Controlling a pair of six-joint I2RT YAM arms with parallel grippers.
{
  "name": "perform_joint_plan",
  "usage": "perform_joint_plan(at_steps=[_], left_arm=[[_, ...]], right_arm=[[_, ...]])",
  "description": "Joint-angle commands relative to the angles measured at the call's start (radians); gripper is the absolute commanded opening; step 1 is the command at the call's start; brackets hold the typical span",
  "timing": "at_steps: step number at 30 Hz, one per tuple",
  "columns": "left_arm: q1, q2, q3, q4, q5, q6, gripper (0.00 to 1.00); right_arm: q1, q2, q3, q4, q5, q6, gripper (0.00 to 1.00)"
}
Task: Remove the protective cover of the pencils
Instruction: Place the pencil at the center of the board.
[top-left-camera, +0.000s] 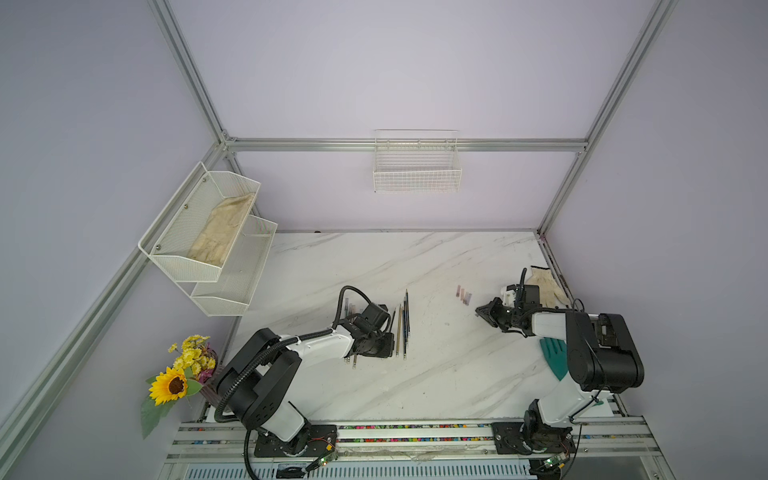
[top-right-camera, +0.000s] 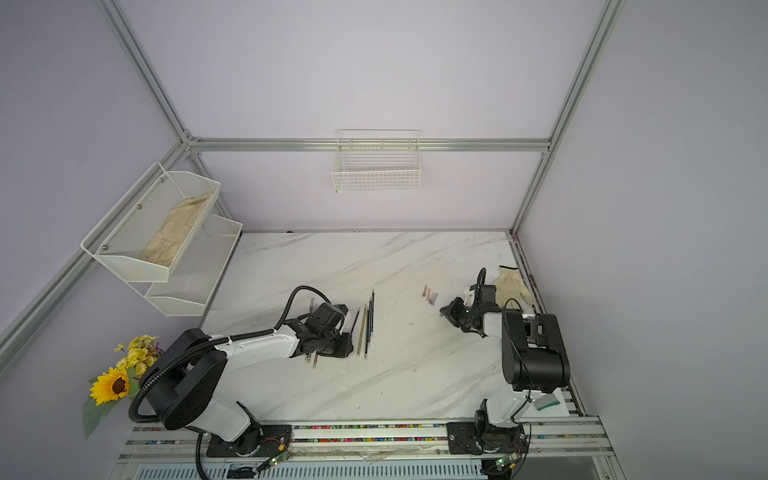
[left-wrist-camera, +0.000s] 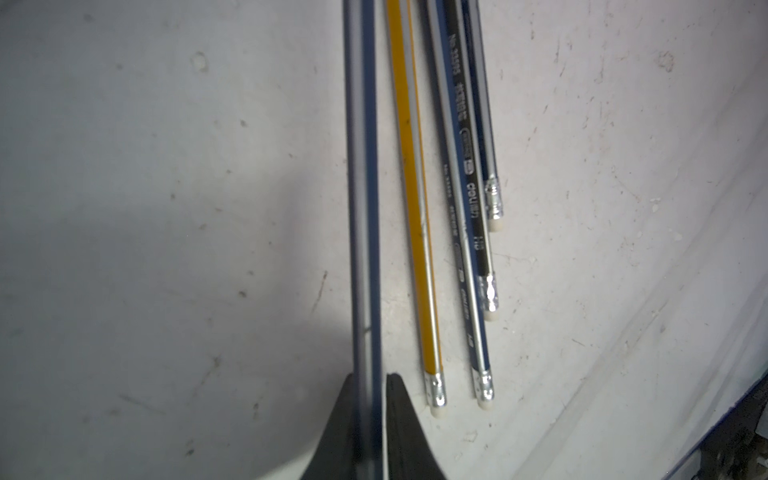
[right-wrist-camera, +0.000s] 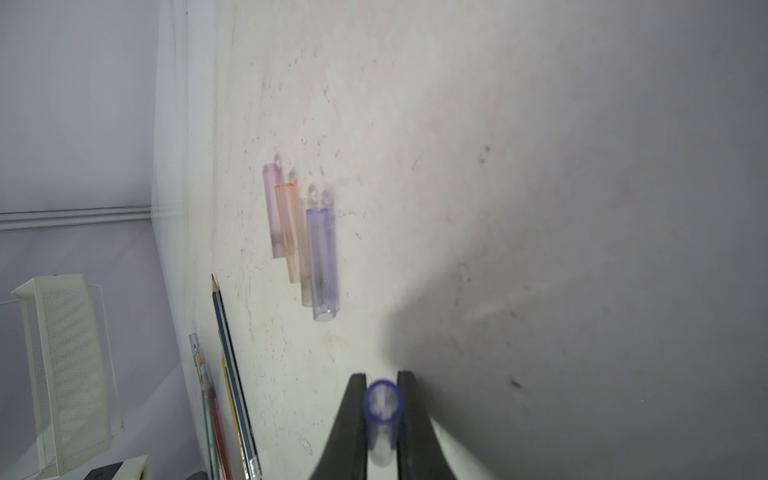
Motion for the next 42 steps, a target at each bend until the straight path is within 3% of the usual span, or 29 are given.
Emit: perform_joint_plan(at_steps=[1, 10, 23, 42], left_arm=[[0.004, 0.002, 0.0, 0.025, 0.016, 0.019, 0.2], [0.004, -0.005, 0.011, 0.016, 0.016, 0.02, 0.22], [0.011, -0.123, 0.035, -0.076, -0.028, 0.039, 0.23], [0.049, -0.179, 0.012, -0.095, -0.015, 0.056, 0.23]], right_arm=[[-0.006, 0.006, 0.007, 0.033, -0.013, 0.01, 0.0], [-0.005, 0.014, 0.023, 0.016, 0.009, -0.001, 0.0], [-0.006, 0.087, 0.045, 0.047, -0.009, 0.008, 0.08], [-0.005, 0.094, 0.057, 0.027, -0.022, -0.021, 0.27]])
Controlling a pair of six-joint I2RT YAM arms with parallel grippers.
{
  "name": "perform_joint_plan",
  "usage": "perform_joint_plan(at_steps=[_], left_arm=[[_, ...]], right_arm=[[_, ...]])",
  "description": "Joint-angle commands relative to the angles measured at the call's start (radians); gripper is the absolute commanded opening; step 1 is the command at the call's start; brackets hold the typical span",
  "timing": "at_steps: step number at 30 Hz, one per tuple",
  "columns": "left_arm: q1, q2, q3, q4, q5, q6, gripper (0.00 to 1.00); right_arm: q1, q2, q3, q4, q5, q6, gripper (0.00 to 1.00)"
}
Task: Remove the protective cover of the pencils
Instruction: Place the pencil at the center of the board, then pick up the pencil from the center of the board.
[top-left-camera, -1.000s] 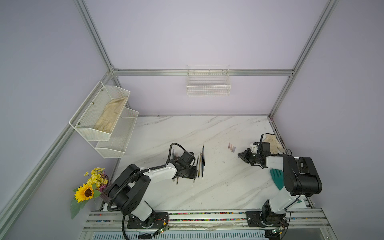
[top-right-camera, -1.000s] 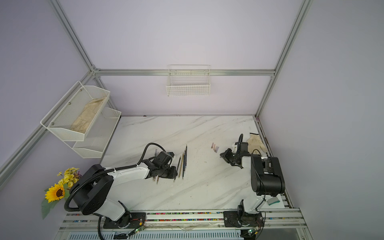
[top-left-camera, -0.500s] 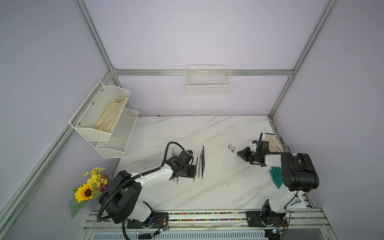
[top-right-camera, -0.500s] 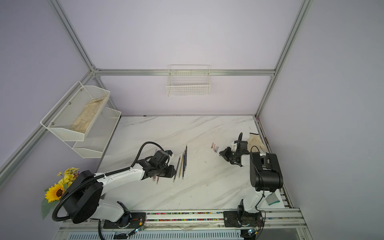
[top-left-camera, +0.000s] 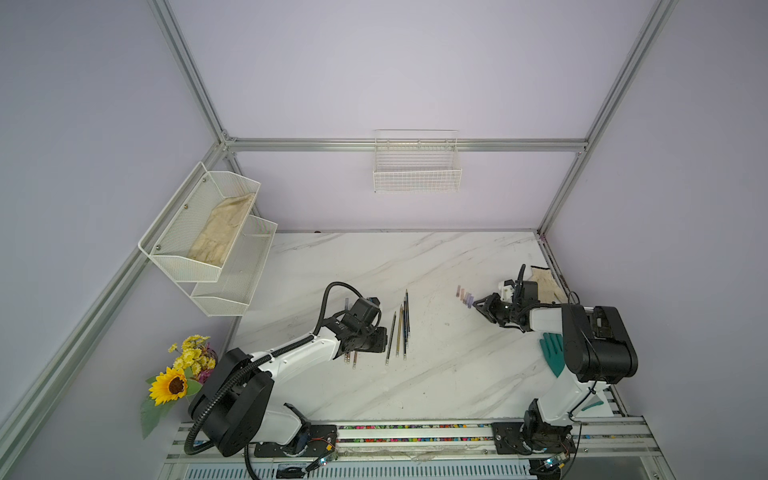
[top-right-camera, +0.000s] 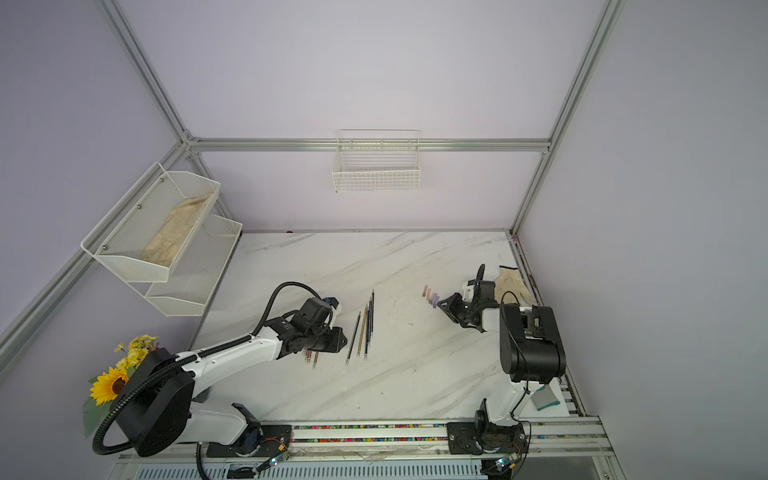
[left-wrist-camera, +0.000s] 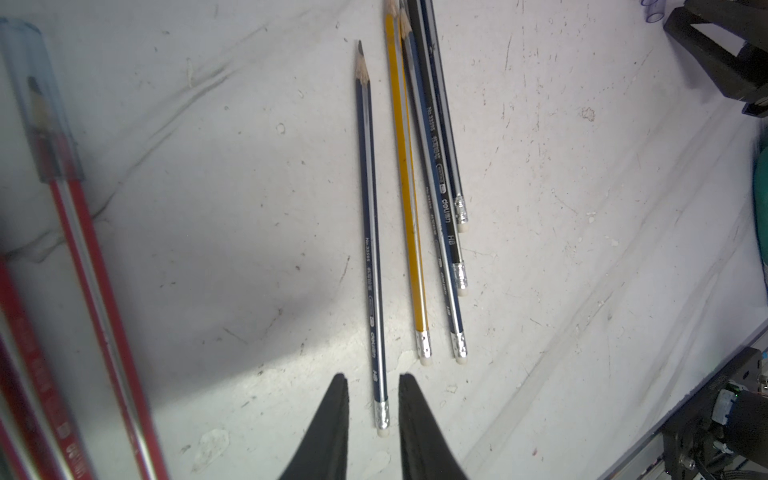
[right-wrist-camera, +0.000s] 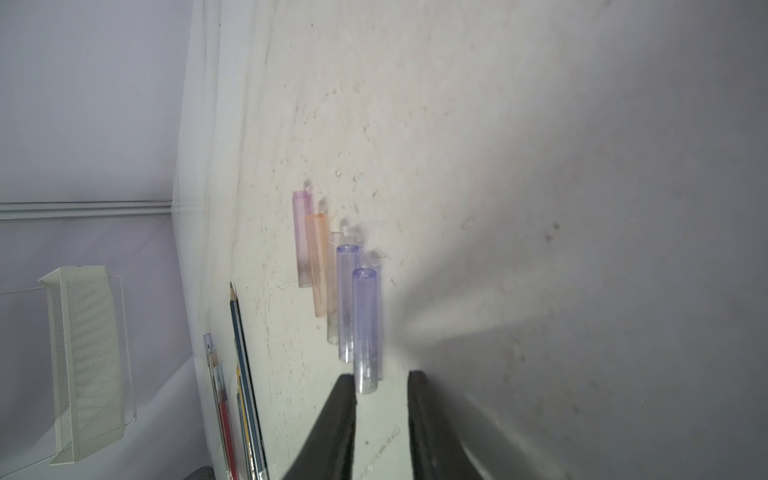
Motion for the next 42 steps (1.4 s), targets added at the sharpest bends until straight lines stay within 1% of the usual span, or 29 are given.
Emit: perform_joint_plan(at_steps=[1, 8, 12, 14, 17, 21, 23, 25, 29, 31, 33, 37, 42], left_arm=[[0.005, -0.019, 0.01, 0.007, 0.004, 0.03, 0.23], [0.01, -0.032, 0.013, -0.01, -0.009, 0.033, 0.23], [0.042, -0.063, -0.011, -0.017, -0.015, 0.007, 0.25], [0.065, -0.096, -0.035, -0.014, -0.014, -0.004, 0.26], [0.091, -0.155, -0.061, -0.045, -0.043, -0.011, 0.28], [0.106, -0.215, -0.088, -0.123, -0.157, -0.061, 0.29], [0.113, -0.225, -0.099, -0.147, -0.19, -0.066, 0.29], [0.121, -0.218, -0.11, -0.158, -0.206, -0.071, 0.3], [0.128, -0.166, -0.111, -0.151, -0.2, -0.07, 0.3], [0.13, -0.132, -0.107, -0.143, -0.196, -0.069, 0.29], [0.13, -0.102, -0.094, -0.142, -0.187, -0.041, 0.29], [0.128, -0.049, -0.069, -0.141, -0.182, -0.02, 0.29], [0.122, 0.004, -0.045, -0.142, -0.181, 0.002, 0.26]], right_arm=[[-0.005, 0.026, 0.007, -0.029, 0.016, -0.014, 0.27], [-0.005, 0.028, 0.008, -0.026, 0.007, -0.012, 0.27], [-0.004, -0.002, 0.004, -0.033, 0.003, -0.013, 0.27], [-0.003, -0.035, 0.001, -0.044, 0.003, -0.011, 0.27], [0.0, -0.107, -0.003, -0.065, 0.013, -0.012, 0.27], [0.019, -0.237, -0.038, -0.049, 0.032, -0.019, 0.26], [0.035, -0.316, -0.07, -0.029, 0.042, -0.016, 0.26], [0.058, -0.412, -0.098, -0.028, 0.052, -0.023, 0.26], [0.105, -0.568, -0.132, -0.079, 0.082, -0.069, 0.26], [0.134, -0.649, -0.184, -0.066, 0.091, -0.077, 0.26], [0.147, -0.712, -0.237, -0.044, 0.091, -0.074, 0.26], [0.16, -0.777, -0.296, -0.066, 0.1, -0.1, 0.26], [0.16, -0.792, -0.325, -0.086, 0.104, -0.132, 0.26]])
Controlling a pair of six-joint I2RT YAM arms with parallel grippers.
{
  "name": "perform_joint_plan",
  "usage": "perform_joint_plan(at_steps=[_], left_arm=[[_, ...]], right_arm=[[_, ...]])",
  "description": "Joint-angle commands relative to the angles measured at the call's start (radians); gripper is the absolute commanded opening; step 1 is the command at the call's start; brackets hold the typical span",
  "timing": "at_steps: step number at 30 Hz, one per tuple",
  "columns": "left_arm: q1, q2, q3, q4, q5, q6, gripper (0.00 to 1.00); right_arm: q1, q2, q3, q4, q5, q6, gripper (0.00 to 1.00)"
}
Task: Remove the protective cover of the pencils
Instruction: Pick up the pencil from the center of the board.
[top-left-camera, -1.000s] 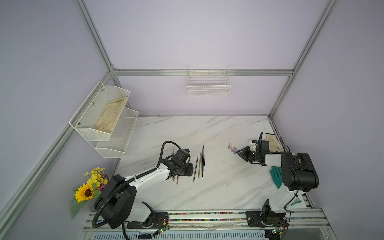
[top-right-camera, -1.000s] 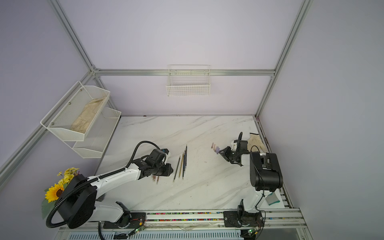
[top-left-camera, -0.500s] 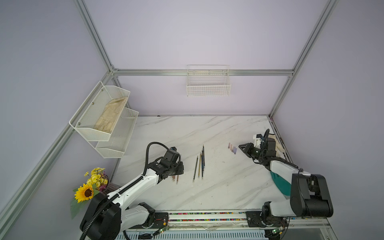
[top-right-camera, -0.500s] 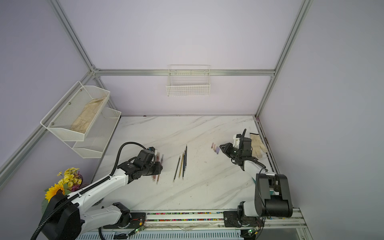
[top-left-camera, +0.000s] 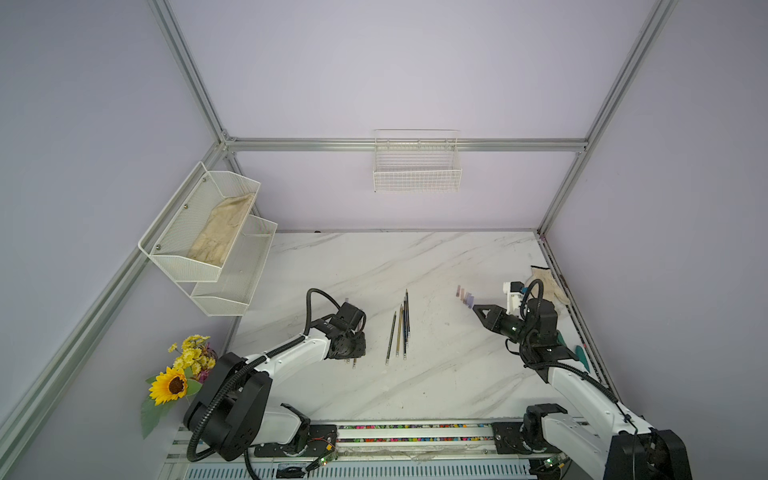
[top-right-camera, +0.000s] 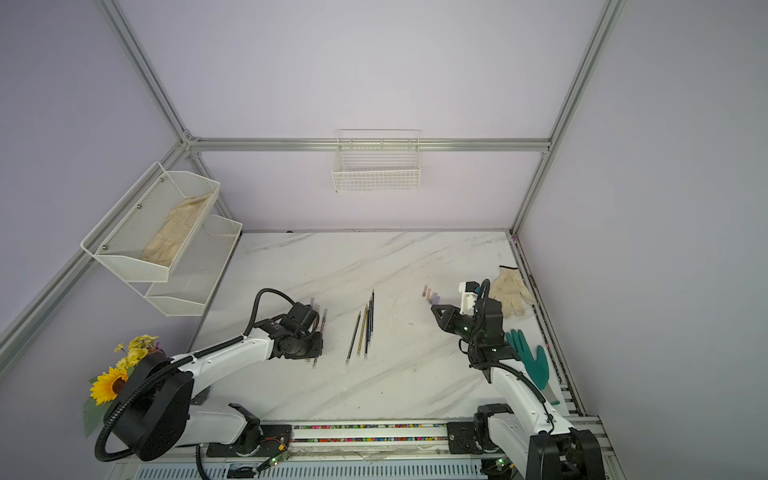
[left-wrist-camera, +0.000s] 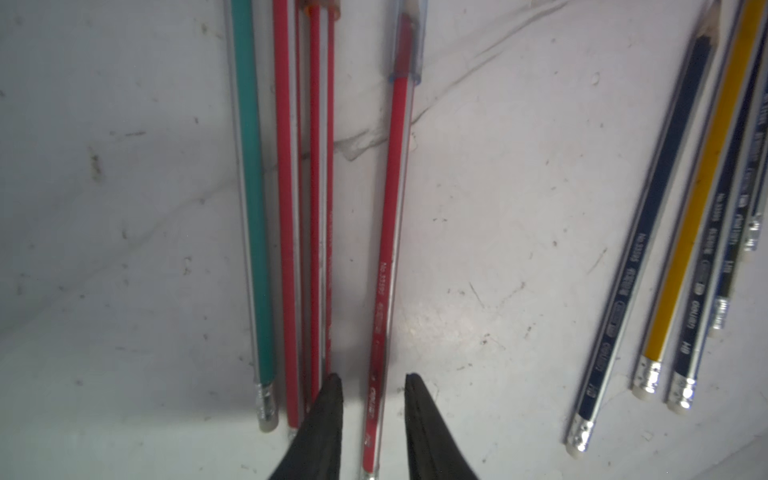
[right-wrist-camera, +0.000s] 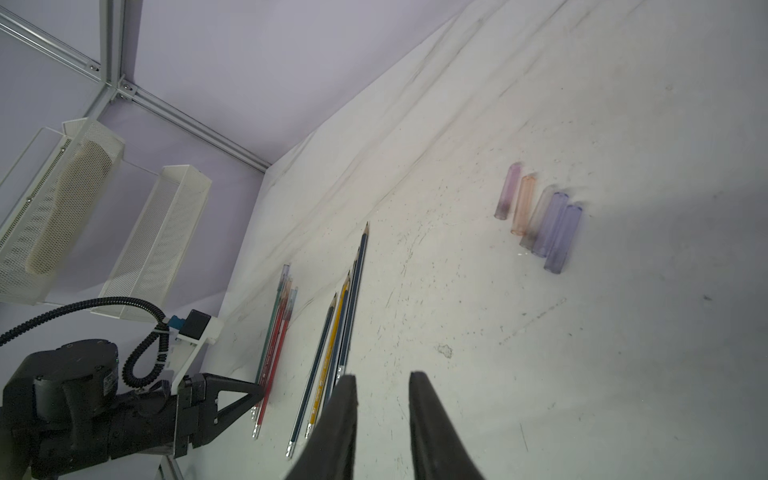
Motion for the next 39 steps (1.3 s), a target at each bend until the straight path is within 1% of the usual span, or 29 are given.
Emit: perform_joint_plan(at_steps=[1, 2, 3, 9, 13, 18, 22, 26, 27, 28, 30, 31, 35, 39], left_arm=[[-0.002, 0.023, 0.035, 0.008, -0.004, 0.032, 0.26], [-0.006, 0.024, 0.039, 0.008, -0.005, 0.032, 0.25], [-0.008, 0.059, 0.045, 0.008, -0.008, 0.032, 0.25], [-0.036, 0.14, 0.075, -0.009, -0.037, 0.039, 0.17], [-0.086, 0.22, 0.124, -0.057, -0.089, 0.035, 0.16], [-0.116, 0.293, 0.158, -0.076, -0.11, 0.03, 0.16], [-0.13, 0.326, 0.186, -0.11, -0.143, 0.038, 0.14], [-0.132, 0.336, 0.186, -0.116, -0.138, 0.042, 0.14], [-0.134, 0.339, 0.185, -0.116, -0.135, 0.043, 0.12], [-0.136, 0.339, 0.184, -0.114, -0.132, 0.044, 0.07], [-0.137, 0.333, 0.186, -0.115, -0.128, 0.044, 0.01], [-0.138, 0.326, 0.189, -0.113, -0.124, 0.044, 0.0], [-0.148, 0.276, 0.224, -0.122, -0.106, 0.051, 0.0], [-0.159, 0.21, 0.296, -0.153, -0.093, 0.079, 0.0]], right_arm=[[0.004, -0.018, -0.016, -0.013, 0.02, -0.045, 0.26], [0.004, -0.019, -0.019, -0.006, 0.019, -0.046, 0.26], [0.004, -0.017, -0.023, 0.002, 0.017, -0.046, 0.26], [0.005, 0.006, -0.023, 0.023, 0.013, -0.049, 0.26], [0.004, -0.018, -0.033, 0.026, 0.013, -0.046, 0.26], [0.004, -0.046, -0.043, 0.027, 0.015, -0.043, 0.26], [0.003, -0.043, -0.041, 0.029, 0.011, -0.043, 0.26], [0.004, -0.038, -0.042, 0.032, 0.009, -0.042, 0.26], [0.005, -0.038, -0.041, 0.033, 0.009, -0.043, 0.26], [0.004, -0.038, -0.042, 0.035, 0.009, -0.043, 0.26], [0.004, -0.036, -0.042, 0.036, 0.008, -0.042, 0.26], [0.003, -0.035, -0.042, 0.036, 0.008, -0.043, 0.26], [0.004, -0.032, -0.04, 0.035, 0.004, -0.041, 0.26], [0.003, -0.025, -0.037, 0.033, 0.001, -0.04, 0.26]])
